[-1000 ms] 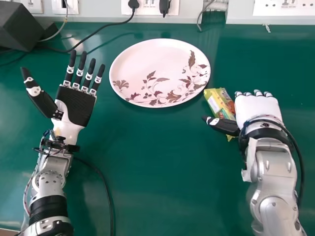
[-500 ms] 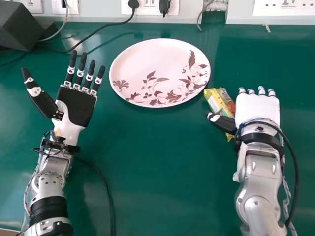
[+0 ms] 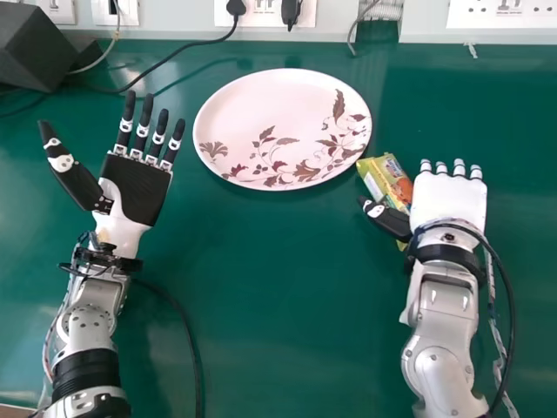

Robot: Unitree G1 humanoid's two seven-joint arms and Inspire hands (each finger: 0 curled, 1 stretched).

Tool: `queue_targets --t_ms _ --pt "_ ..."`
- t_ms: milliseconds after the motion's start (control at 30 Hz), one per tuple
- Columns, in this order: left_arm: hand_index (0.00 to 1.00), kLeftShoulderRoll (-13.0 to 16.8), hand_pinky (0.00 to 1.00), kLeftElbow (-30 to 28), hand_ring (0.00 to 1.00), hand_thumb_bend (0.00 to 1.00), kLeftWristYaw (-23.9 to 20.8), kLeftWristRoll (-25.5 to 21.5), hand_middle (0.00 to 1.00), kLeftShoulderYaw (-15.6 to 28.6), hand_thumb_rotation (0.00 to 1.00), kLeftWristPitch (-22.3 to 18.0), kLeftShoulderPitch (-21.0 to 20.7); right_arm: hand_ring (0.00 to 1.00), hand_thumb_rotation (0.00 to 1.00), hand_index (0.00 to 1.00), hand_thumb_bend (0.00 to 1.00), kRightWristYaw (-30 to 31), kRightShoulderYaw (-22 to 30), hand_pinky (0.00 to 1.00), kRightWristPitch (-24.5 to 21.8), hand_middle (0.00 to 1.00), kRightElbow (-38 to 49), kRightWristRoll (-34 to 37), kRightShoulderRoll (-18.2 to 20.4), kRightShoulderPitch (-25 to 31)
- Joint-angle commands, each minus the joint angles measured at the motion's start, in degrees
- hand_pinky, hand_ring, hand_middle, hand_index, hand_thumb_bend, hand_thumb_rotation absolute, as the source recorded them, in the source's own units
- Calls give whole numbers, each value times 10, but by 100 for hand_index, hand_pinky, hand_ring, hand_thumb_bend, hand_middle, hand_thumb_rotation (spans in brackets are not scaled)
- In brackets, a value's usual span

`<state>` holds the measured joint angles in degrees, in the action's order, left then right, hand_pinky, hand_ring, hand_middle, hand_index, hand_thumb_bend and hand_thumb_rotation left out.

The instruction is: Pick up biscuit and place it in the plate

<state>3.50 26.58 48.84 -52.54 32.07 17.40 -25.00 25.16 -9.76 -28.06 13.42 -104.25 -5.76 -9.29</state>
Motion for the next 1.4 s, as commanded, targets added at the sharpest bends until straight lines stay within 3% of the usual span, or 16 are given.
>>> queue_targets --t_ms 0,467,633,900,1000,1133,1367 --pt "81 -20 77 22 73 100 -2 -1 83 -4 45 4 39 95 67 96 100 4 -3 98 -4 95 -18 9 -3 6" --pt "83 -24 83 16 76 98 -6 -15 84 0 45 23 48 96 64 96 100 70 -9 97 12 95 -1 55 -36 8" --pt "82 -19 84 28 75 99 8 -29 84 2 44 37 45 91 61 94 95 70 -11 83 13 92 9 67 -42 11" --pt "82 -5 84 54 76 98 15 -66 84 11 44 90 37 78 43 85 86 79 -13 67 14 82 25 69 -48 15" --pt "82 -2 84 67 76 98 17 -81 84 18 44 110 32 72 24 82 80 81 -13 62 15 77 31 70 -49 17" --pt "82 -7 85 59 76 98 0 -94 84 24 44 123 34 66 5 78 78 78 -11 56 13 73 39 74 -48 20" --pt "82 -10 87 55 76 98 -10 -104 84 28 43 135 33 57 0 70 70 75 -4 49 14 67 51 83 -52 28"
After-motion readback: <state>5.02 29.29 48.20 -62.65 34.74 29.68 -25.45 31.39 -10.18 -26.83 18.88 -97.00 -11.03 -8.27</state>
